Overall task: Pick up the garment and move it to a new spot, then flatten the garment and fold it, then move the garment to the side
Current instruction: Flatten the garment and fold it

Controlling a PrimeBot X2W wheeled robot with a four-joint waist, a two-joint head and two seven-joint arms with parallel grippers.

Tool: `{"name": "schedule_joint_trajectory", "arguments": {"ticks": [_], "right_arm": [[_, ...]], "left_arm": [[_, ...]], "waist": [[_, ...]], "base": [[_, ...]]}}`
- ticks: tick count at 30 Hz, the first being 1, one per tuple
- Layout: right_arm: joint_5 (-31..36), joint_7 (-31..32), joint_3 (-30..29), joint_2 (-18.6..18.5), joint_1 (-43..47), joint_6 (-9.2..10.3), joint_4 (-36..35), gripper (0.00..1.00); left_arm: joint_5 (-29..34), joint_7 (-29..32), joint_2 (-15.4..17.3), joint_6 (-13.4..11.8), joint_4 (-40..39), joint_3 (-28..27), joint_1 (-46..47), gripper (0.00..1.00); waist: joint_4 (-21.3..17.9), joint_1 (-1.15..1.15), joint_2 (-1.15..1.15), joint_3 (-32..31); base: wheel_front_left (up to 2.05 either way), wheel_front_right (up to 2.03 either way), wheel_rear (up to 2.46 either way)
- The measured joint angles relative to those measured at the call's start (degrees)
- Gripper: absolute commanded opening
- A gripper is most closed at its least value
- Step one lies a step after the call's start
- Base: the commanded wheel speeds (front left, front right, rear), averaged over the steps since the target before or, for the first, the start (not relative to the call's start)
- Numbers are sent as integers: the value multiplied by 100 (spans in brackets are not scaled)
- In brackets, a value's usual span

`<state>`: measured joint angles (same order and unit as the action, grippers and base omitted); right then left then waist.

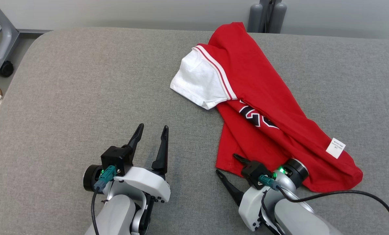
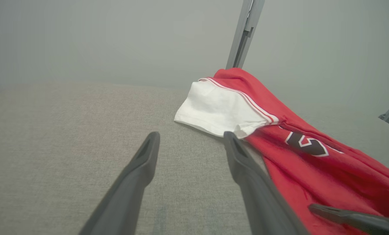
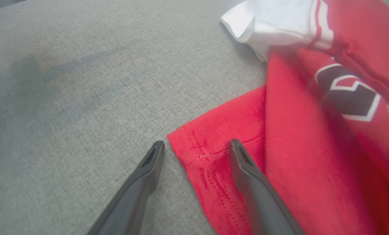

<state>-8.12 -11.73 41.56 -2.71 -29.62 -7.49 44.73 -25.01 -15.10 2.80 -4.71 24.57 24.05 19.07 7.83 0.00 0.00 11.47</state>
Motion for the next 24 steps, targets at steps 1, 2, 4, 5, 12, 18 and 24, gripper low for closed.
{"name": "schedule_joint_trajectory", "arguments": {"ticks": [1,2,4,5,12,18,24], "right_arm": [[-40,-8,1,-1,-13,0,27,100],[-78,-8,14,-1,-24,0,58,47],[-111,-26,57,-1,-46,0,102,0],[-144,-41,89,0,-58,0,121,0],[-254,-90,360,2,-99,0,185,0],[-367,-122,547,-62,-130,0,52,0],[-906,147,673,-758,14,0,-849,0]], "left_arm": [[-4,1,0,-8,-1,1,0,100],[-7,1,0,-13,-1,2,0,100],[-7,1,0,-18,-1,2,0,100],[-8,0,-1,-23,0,2,0,100],[-15,0,1,-41,15,-55,-62,100],[-20,0,-1,-14,54,-60,-125,100],[10,0,0,-14,105,-147,-208,100]], "waist": [[8,0,0,-2],[15,0,0,-5],[22,0,0,-12],[23,0,0,-16],[-59,0,0,-99],[-247,0,0,-219],[-489,0,0,-370]], "base": [[0,0,0],[0,0,0],[0,0,0],[0,0,0],[0,0,0],[0,0,0],[0,0,0]]}}
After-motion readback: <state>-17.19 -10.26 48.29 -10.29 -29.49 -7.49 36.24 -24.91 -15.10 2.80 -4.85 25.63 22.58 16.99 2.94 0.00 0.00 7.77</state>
